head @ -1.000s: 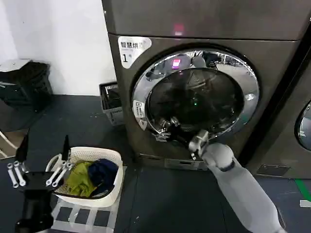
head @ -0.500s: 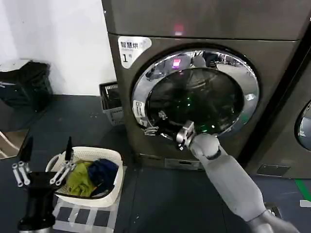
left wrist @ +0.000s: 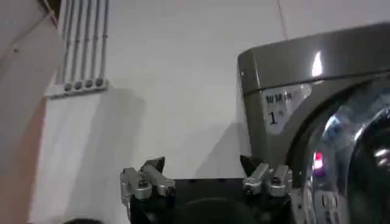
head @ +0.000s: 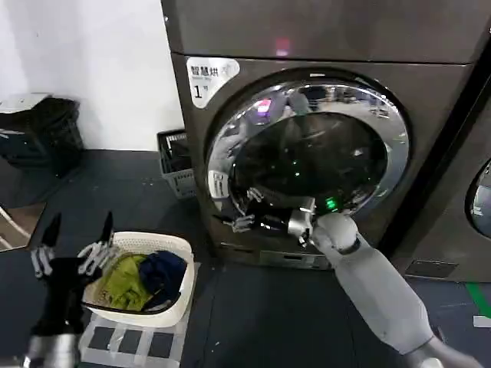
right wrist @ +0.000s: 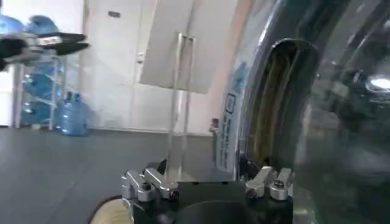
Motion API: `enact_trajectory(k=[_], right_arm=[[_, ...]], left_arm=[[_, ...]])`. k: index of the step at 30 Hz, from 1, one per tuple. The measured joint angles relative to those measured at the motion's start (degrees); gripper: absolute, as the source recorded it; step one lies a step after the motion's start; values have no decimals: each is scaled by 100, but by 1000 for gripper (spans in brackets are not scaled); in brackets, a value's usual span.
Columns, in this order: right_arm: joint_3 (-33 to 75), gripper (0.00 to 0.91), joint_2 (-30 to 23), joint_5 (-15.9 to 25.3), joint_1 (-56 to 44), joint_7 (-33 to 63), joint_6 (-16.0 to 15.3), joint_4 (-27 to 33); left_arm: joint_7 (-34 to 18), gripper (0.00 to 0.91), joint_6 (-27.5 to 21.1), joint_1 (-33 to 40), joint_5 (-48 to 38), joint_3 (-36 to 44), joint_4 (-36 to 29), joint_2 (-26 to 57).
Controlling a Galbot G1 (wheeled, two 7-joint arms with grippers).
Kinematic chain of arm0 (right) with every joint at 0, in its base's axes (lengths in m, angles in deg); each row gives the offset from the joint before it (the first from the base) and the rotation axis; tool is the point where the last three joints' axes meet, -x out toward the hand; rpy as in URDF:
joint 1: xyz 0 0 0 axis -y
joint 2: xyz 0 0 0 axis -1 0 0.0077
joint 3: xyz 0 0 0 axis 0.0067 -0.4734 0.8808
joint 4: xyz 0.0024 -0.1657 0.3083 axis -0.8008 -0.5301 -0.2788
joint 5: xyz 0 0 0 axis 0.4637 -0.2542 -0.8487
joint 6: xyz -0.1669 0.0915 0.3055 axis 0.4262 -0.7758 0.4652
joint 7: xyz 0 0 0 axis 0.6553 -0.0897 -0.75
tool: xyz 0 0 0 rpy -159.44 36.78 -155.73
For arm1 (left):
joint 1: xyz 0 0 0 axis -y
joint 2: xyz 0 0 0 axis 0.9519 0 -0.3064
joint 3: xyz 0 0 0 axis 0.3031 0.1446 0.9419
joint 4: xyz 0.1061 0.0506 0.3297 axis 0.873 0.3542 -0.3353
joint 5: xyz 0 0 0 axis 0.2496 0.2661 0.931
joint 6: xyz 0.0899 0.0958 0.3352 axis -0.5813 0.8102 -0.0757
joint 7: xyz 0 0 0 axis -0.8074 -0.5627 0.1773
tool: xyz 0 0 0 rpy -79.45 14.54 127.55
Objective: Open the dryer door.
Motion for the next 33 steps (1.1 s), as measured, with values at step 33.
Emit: enact_trajectory(k=[33], right_arm=[[4295,907,589,-735,-3599,-2874,853,-1496]], left_arm=[[2726,907,196,5146,-4297,4949,3651,4055]])
